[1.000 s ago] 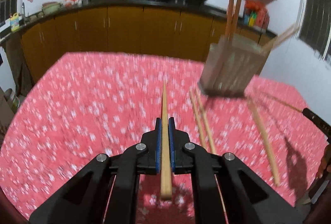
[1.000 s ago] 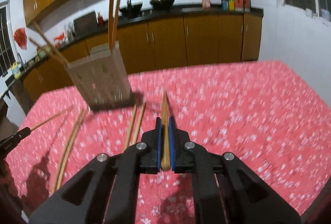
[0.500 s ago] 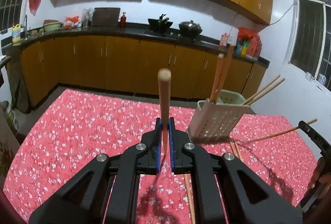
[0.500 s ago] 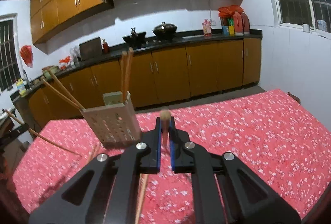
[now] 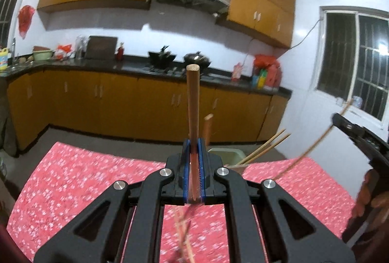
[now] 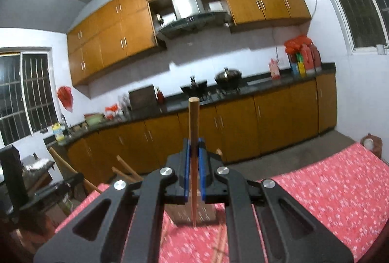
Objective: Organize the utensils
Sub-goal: 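Lift both held chopsticks upright and carry them over the beige holder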
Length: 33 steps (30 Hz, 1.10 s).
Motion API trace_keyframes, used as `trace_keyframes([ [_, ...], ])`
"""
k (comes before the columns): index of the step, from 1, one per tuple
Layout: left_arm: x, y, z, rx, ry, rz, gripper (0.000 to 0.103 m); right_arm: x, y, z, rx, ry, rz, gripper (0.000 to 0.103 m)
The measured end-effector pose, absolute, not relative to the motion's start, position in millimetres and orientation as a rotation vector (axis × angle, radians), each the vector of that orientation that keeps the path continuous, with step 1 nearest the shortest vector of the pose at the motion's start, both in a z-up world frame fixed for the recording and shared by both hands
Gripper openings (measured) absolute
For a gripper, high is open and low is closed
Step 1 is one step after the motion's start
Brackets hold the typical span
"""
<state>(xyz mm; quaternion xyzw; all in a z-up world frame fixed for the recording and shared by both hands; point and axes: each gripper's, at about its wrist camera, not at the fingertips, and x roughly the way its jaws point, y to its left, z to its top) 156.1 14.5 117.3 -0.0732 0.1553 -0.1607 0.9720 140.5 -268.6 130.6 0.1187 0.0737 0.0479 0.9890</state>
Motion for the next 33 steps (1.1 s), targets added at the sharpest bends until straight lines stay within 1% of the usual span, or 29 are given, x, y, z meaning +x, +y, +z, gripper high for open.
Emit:
trace_keyframes([
  [6, 163, -8, 142, -0.156, 0.213, -0.340, 0.007, 155, -258, 149, 0.229, 0.027, 0.060, 0.008],
  [11, 180, -21, 150, -0.158, 0.165, -0.299, 0.007, 185, -253, 148, 0.223, 0.010, 0.026, 0.008],
  [17, 207, -32, 137, -0.149, 0.200, -0.275, 0.007, 219, -248, 131, 0.220, 0.066, 0.024, 0.008],
  [23, 228, -36, 113, -0.156, 0.259, -0.264, 0.007, 245, -244, 107, 0.209, 0.169, 0.033, 0.008],
  [25, 229, -37, 110, -0.145, 0.237, -0.258, 0.007, 249, -243, 99, 0.220, 0.208, 0.037, 0.008],
  [27, 228, -39, 110, -0.138, 0.226, -0.263, 0.007, 252, -244, 92, 0.229, 0.234, 0.041, 0.011],
  [30, 228, -41, 111, -0.143, 0.230, -0.277, 0.007, 252, -241, 88, 0.229, 0.248, 0.051, 0.012],
  [31, 228, -41, 111, -0.150, 0.233, -0.283, 0.007, 252, -239, 88, 0.229, 0.249, 0.055, 0.014],
  [33, 229, -38, 113, -0.175, 0.240, -0.292, 0.007, 248, -237, 90, 0.227, 0.241, 0.062, 0.028],
])
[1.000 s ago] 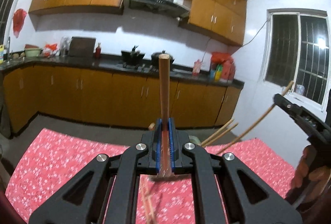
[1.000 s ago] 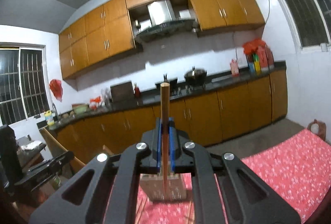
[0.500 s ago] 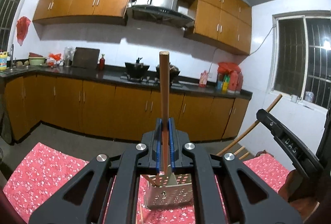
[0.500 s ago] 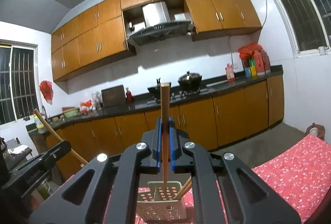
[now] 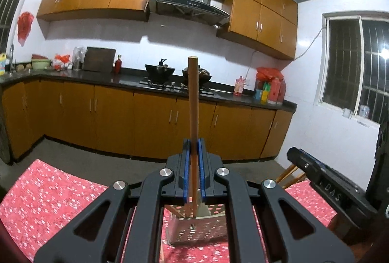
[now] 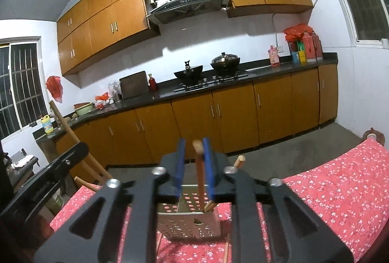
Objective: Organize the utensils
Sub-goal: 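Lift both held chopsticks upright and carry them over the beige holder, then lower the chopsticks into the holder and open both tools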
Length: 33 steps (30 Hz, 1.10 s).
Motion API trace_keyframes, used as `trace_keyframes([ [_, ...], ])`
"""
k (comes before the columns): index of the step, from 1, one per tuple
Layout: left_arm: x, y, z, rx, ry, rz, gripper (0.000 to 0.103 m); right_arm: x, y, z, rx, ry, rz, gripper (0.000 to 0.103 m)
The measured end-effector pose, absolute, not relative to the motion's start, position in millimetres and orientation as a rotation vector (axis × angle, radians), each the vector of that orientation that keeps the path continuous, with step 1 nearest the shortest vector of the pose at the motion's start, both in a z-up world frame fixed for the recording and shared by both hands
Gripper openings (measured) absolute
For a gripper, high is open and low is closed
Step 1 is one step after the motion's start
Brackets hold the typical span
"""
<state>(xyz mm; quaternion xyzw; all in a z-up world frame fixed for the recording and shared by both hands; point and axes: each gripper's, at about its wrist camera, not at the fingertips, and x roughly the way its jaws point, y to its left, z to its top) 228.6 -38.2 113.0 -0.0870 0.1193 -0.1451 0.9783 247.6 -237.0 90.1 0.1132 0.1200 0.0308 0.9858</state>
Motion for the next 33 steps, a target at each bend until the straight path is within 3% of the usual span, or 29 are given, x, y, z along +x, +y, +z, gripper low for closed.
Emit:
trace_keyframes([
  [5, 228, -35, 118, -0.183, 0.232, -0.288, 0.008, 236, -236, 97, 0.210, 0.205, 0.061, 0.036],
  [33, 242, -60, 126, -0.116, 0.265, -0.304, 0.008, 223, -245, 91, 0.199, 0.215, 0.052, 0.036],
])
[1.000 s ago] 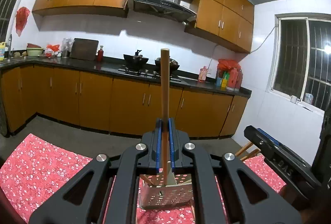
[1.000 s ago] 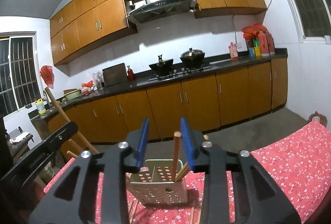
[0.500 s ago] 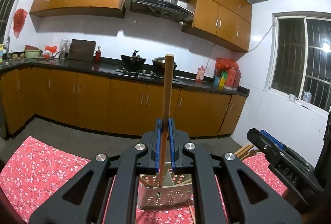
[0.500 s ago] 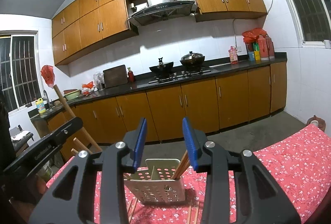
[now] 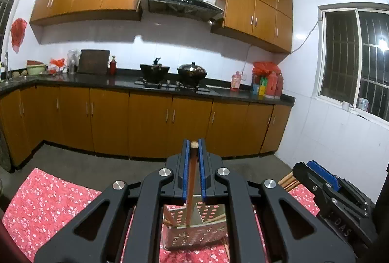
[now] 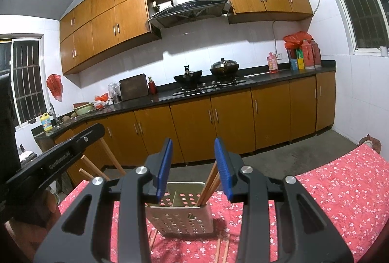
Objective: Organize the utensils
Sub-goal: 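Lower the chopsticks into the holder and open both tools, then close the left tool on a chopstick while the right tool grasps another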
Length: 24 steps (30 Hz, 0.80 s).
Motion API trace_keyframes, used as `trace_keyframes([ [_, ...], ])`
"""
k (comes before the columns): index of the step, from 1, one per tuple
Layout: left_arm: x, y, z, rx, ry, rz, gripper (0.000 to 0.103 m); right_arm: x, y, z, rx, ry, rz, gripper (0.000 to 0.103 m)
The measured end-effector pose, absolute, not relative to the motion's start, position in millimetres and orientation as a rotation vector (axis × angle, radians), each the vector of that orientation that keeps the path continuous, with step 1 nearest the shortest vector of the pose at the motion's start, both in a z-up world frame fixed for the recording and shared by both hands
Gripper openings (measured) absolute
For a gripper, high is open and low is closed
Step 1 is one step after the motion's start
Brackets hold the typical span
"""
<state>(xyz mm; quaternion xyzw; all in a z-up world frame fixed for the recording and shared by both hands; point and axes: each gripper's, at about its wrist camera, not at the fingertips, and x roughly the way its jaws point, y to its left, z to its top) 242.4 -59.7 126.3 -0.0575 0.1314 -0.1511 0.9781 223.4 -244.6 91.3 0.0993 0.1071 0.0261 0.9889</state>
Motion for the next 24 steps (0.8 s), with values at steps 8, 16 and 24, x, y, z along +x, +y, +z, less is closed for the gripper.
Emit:
trace_keyframes([
  [8, 231, -47, 137, -0.143, 0.216, -0.294, 0.036, 214, -250, 88, 0.196, 0.209, 0.046, 0.036],
  [16, 202, -8, 140, -0.204, 0.195, -0.276, 0.036, 179, -272, 71, 0.208, 0.230, -0.006, 0.036],
  [24, 180, 29, 71, -0.166, 0.381, -0.176, 0.036, 178, -298, -18, 0.261, 0.551, -0.044, 0.036],
])
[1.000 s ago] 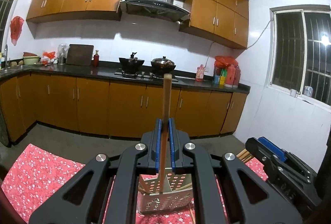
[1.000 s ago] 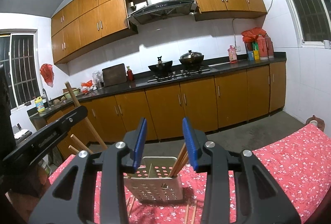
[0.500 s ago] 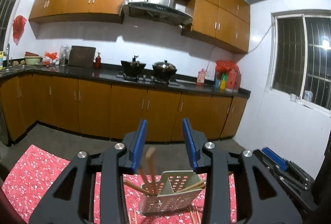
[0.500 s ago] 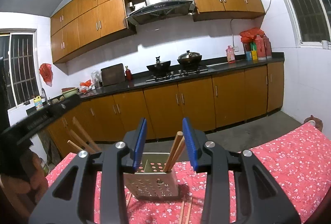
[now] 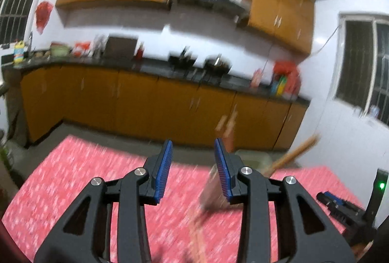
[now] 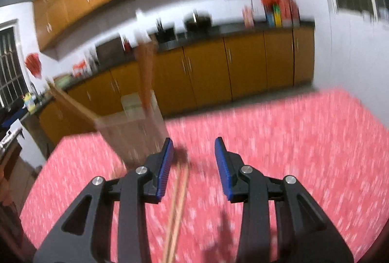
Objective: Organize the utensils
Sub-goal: 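Close the left tool on a chopstick while the right tool grasps another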
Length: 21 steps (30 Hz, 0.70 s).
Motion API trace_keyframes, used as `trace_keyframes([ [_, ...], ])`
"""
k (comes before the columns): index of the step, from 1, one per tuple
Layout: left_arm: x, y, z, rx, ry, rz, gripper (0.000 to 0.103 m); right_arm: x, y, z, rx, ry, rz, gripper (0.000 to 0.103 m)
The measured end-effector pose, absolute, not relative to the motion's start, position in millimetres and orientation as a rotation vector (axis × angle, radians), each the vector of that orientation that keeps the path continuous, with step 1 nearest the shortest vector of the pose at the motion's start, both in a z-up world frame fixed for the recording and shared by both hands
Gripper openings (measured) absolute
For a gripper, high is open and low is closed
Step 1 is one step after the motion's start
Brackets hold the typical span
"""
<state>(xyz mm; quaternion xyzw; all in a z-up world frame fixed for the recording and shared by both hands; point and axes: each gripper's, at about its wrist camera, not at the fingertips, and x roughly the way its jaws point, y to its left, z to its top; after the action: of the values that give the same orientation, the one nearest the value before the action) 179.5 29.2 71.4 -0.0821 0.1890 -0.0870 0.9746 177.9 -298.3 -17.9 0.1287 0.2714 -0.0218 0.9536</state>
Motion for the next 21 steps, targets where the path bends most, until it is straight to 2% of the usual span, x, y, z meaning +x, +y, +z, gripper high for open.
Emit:
trace_keyframes([
  [5, 186, 26, -1, -0.135, 0.630, -0.196, 0.028, 183, -281, -78, 0.292, 0.781, 0.042, 0.027],
  [9, 183, 16, -42, -0.141, 0.761, -0.245, 0.026, 181, -263, -102, 0.264, 0.861, 0.070, 0.024],
  [17, 178, 13, -76, -0.168, 0.871, -0.298, 0.024, 186, -249, -122, 0.209, 0.916, 0.067, 0.020],
  [19, 178, 9, -79, -0.168, 0.880, -0.309, 0.023, 186, -247, -121, 0.188, 0.915, 0.065, 0.016],
  [20, 178, 7, -81, -0.167, 0.886, -0.314, 0.022, 186, -246, -122, 0.167, 0.915, 0.054, 0.009],
  [21, 178, 6, -82, -0.167, 0.890, -0.318, 0.021, 186, -245, -122, 0.137, 0.914, 0.034, 0.009],
])
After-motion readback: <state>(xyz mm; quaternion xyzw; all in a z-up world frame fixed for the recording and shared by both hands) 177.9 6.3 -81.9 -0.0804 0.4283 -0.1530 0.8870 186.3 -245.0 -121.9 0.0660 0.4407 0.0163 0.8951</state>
